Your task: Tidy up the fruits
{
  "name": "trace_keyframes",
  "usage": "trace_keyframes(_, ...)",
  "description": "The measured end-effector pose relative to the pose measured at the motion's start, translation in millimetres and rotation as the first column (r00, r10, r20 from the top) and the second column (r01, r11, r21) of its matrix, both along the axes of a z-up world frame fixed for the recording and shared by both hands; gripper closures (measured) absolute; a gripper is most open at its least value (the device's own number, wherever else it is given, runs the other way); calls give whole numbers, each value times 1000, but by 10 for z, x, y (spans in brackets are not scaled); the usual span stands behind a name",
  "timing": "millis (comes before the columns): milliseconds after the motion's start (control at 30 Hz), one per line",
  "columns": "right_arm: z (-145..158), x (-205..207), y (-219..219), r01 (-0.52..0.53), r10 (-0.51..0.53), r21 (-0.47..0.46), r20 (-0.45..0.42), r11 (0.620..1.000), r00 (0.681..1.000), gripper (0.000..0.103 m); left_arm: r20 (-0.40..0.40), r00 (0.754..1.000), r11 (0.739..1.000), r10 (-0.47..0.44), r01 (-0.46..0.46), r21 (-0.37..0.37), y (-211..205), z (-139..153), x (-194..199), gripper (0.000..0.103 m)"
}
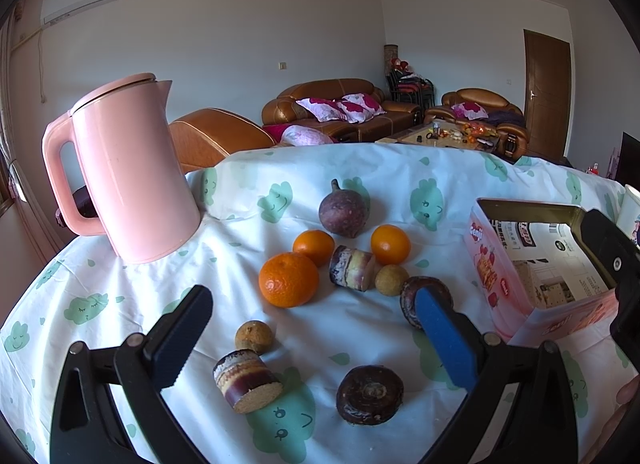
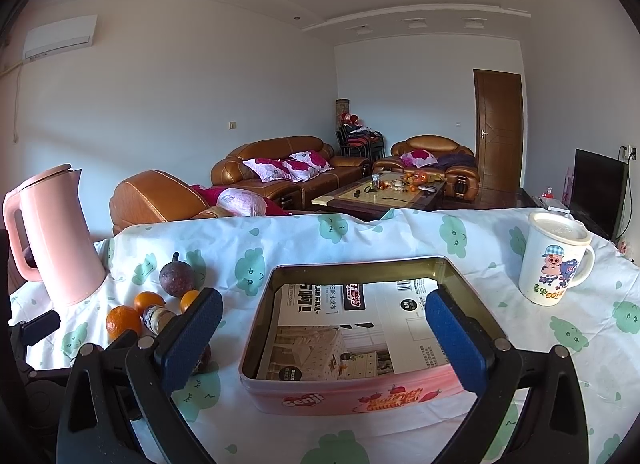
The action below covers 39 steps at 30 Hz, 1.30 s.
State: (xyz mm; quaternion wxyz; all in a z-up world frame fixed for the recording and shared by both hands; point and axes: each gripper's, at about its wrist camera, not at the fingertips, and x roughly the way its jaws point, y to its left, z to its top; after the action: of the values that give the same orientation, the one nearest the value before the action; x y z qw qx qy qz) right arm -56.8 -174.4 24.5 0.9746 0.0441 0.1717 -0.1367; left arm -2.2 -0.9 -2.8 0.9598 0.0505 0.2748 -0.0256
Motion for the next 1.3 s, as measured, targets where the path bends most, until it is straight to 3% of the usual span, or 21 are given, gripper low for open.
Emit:
trace_keyframes(633,3,19,11,-32,32,3,-13,999,999,1,-41,999,1000,11,-12,-27,130,-81,-35,0)
trace_keyframes(767,0,29,47,-72,72,0,-23,997,997,1,-28,996,996,90,-90,22,369,-9,-125,0)
trace_keyframes(867,-7,44,118,-151,151,6,-29,988,988,3,-28,989,990,143,-143,-13,664,36,-253,0)
trace_keyframes(900,-15,54,159,-188,189,9,-37,982,981,9,-37,987,987,158,-159,-21,772,27,-275,0)
trace_keyframes(1000,-81,135,324,-323,326,44,-102,945,940,43,-79,982,985,174,-175,-4,972,-35,-333,0)
trace_keyframes(1033,-120,176,385,-373,380,73,-132,925,916,47,-85,980,983,181,-182,4,1029,-56,-345,0)
trace_keyframes(1167,-279,297,693,-532,561,179,-217,827,799,47,-92,980,985,174,-174,12,1181,-90,-403,0)
trace_keyframes(1300,-372,378,1034,-586,608,168,-296,793,737,46,-109,988,994,110,-112,-15,1225,-60,-368,0)
